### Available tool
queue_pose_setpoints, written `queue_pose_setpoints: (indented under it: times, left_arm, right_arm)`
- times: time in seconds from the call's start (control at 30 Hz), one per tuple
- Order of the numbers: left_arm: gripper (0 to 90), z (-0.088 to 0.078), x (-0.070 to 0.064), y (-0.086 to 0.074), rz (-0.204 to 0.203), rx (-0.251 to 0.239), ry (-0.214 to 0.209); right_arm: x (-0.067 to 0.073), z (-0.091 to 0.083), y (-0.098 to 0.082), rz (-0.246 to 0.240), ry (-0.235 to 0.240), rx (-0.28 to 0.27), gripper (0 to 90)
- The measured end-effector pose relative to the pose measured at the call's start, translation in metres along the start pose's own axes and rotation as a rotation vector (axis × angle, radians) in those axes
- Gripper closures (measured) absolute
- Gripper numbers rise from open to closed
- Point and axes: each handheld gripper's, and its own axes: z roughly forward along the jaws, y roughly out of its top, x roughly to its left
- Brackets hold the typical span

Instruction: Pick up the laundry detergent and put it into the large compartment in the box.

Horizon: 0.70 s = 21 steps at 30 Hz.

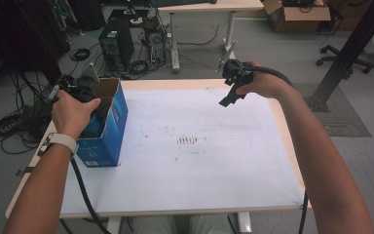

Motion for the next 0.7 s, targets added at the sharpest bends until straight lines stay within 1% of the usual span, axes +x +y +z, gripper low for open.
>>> queue_pose_setpoints:
  times: [0.33, 0.43, 0.7]
  left_arm:
    - [37.3, 0.017, -0.002, -0.003, 0.020, 0.019, -0.004]
    - [37.3, 0.018, -0.002, -0.003, 0.018, 0.010, -0.005]
    - [37.0, 0.019, 0.000, -0.003, 0.014, 0.002, -0.013]
  right_arm:
    - [-0.001, 0.001, -0.003, 0.008, 0.003, -0.005, 9.4]
    - [-0.001, -0.001, -0.003, 0.012, 0.000, -0.017, 9.4]
    - [-0.002, -0.002, -0.006, 0.016, -0.007, -0.014, 9.4]
